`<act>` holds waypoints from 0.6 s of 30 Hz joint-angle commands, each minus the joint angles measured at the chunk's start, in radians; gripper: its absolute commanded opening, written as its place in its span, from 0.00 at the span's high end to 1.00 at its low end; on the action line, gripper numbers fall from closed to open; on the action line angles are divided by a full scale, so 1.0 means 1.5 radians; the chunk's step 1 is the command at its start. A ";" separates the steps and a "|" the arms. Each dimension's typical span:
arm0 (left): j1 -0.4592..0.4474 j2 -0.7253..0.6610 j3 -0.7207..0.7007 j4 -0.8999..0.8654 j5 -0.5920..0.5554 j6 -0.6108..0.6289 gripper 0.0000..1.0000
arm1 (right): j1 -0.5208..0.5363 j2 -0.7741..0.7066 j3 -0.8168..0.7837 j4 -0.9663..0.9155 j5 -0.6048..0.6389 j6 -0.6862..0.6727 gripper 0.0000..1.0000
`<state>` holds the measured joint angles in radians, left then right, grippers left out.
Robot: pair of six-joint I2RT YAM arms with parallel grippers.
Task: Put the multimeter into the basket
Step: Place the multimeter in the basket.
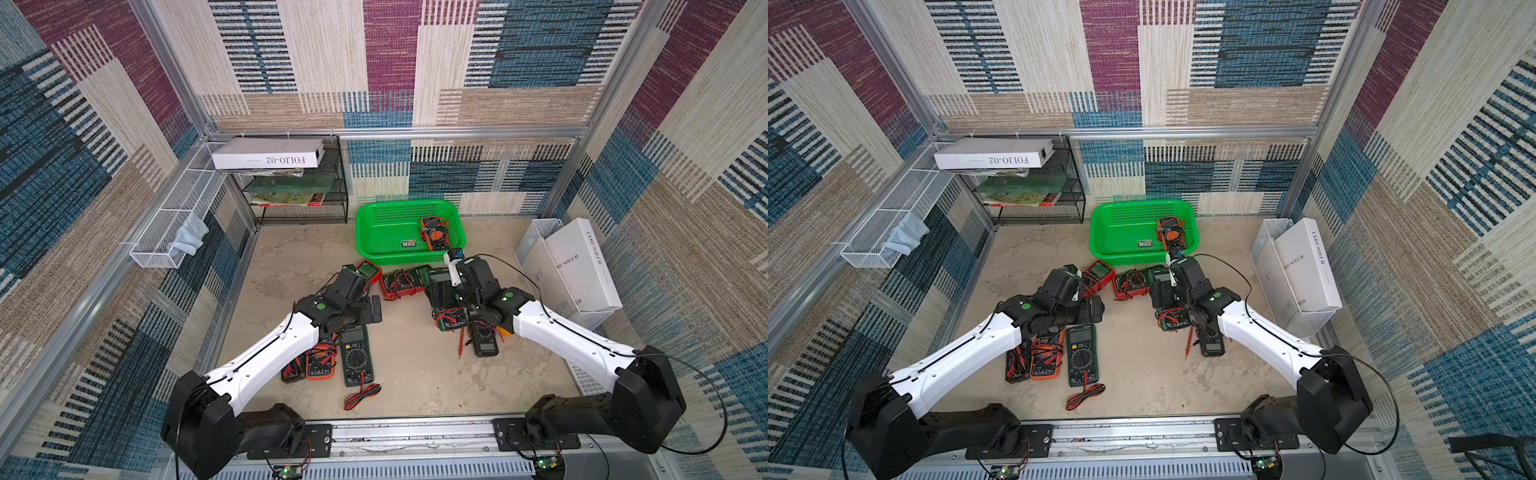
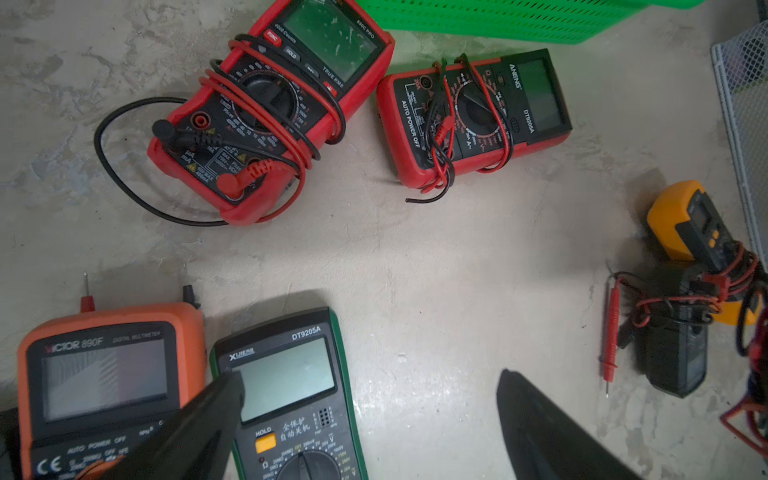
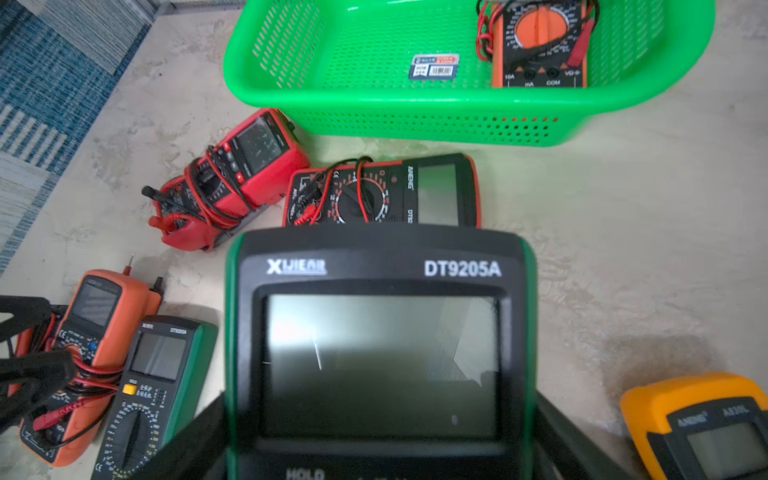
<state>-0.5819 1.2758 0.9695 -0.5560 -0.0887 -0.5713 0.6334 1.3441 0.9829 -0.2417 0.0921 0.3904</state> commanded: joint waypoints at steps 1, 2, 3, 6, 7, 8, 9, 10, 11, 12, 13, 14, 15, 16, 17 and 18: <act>0.001 -0.005 0.010 -0.016 -0.019 0.014 0.00 | 0.001 0.000 0.031 0.011 -0.002 -0.005 0.59; 0.001 -0.006 0.013 -0.019 -0.022 0.016 0.00 | 0.001 0.003 0.039 0.011 -0.003 -0.006 0.59; 0.001 -0.006 0.015 -0.020 -0.025 0.018 0.00 | 0.001 0.009 0.051 0.010 -0.004 -0.008 0.59; 0.001 -0.007 0.017 -0.022 -0.031 0.022 0.00 | 0.001 0.027 0.084 0.010 -0.006 -0.013 0.59; 0.000 -0.006 0.017 -0.020 -0.031 0.022 0.00 | 0.001 0.034 0.096 0.010 -0.006 -0.016 0.59; 0.001 -0.005 0.019 -0.020 -0.033 0.022 0.00 | 0.001 0.041 0.108 0.010 -0.005 -0.019 0.59; 0.001 -0.003 0.019 -0.020 -0.032 0.021 0.00 | 0.001 0.047 0.121 0.010 -0.001 -0.024 0.59; 0.001 0.000 0.021 -0.019 -0.031 0.019 0.00 | 0.000 0.054 0.133 0.010 0.002 -0.026 0.59; 0.001 0.001 0.022 -0.019 -0.032 0.019 0.00 | -0.001 0.062 0.146 0.008 0.002 -0.030 0.59; 0.001 0.003 0.022 -0.017 -0.031 0.018 0.00 | -0.003 0.070 0.159 0.009 0.005 -0.034 0.59; 0.000 0.003 0.022 -0.016 -0.031 0.016 0.00 | -0.004 0.077 0.170 0.009 0.007 -0.037 0.59; 0.000 0.004 0.021 -0.014 -0.032 0.015 0.00 | -0.007 0.086 0.185 0.009 0.007 -0.039 0.59; 0.001 0.004 0.020 -0.013 -0.033 0.014 0.00 | -0.010 0.096 0.199 0.010 0.007 -0.043 0.59; 0.001 0.004 0.019 -0.012 -0.035 0.013 0.00 | -0.013 0.106 0.212 0.012 0.008 -0.045 0.59; 0.001 0.004 0.017 -0.011 -0.038 0.012 0.00 | -0.018 0.119 0.227 0.014 0.009 -0.048 0.59; 0.000 0.003 0.016 -0.010 -0.040 0.011 0.00 | -0.023 0.133 0.244 0.014 0.008 -0.049 0.59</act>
<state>-0.5816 1.2800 0.9951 -0.5846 -0.1318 -0.5499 0.6117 1.5120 1.3010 -0.2485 0.0940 0.3374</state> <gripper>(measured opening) 0.998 0.908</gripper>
